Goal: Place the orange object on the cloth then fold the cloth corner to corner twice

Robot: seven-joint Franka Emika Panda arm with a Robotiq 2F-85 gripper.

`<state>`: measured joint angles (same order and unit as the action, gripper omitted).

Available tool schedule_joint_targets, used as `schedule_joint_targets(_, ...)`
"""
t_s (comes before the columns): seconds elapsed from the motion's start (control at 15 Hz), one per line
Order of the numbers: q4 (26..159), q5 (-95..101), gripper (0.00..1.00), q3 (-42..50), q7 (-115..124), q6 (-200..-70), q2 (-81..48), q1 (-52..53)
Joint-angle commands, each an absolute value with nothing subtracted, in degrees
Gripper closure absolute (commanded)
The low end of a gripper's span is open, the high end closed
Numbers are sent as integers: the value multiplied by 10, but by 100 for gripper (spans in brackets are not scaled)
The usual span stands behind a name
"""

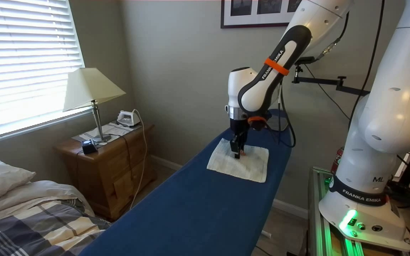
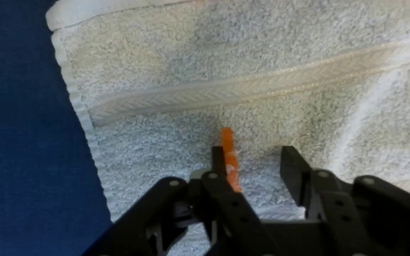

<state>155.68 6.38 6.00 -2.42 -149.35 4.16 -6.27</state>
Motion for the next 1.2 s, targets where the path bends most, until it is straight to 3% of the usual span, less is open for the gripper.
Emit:
schedule_joint_targets(0.0, 1569, 49, 23, 59, -41, -1485, 62, -59)
schedule_joint_targets(0.27, 1571, 37, 0, 57, -52, -1492, 57, -53)
schedule_joint_targets(1.13, 1572, -13, 0, 34, -86, -1508, 41, -20)
